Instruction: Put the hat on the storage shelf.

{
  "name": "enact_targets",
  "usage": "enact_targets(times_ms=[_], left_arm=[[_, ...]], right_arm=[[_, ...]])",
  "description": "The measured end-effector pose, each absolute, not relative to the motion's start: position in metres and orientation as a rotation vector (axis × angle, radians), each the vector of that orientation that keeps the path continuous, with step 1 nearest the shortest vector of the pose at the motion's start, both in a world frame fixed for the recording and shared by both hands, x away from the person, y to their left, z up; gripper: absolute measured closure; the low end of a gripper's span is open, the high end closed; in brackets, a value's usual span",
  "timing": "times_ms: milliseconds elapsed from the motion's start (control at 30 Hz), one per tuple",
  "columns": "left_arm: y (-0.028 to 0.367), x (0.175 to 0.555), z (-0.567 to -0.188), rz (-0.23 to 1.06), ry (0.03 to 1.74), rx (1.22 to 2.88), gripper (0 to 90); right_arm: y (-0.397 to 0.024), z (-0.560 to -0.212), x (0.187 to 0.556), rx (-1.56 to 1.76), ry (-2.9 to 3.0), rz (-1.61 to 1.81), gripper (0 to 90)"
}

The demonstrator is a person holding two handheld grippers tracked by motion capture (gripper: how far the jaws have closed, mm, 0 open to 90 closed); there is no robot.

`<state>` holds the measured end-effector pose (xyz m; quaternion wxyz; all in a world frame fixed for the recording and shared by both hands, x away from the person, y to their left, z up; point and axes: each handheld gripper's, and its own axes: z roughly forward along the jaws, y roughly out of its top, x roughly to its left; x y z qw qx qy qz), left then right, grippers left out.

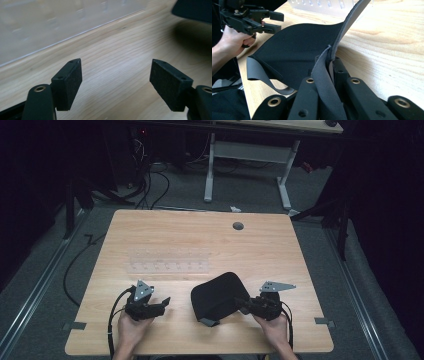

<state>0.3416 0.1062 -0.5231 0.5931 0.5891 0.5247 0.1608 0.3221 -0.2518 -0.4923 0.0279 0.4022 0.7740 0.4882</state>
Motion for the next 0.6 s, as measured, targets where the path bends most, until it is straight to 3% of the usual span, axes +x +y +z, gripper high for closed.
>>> enact_targets(times_ms=[600], left_arm=[[0.069, 0.309, -0.493, 0.312, 0.932, 1.448, 27.9]], right_arm=[[-0.245, -0.468, 0.331, 1.264, 2.362, 1.526, 85.8]])
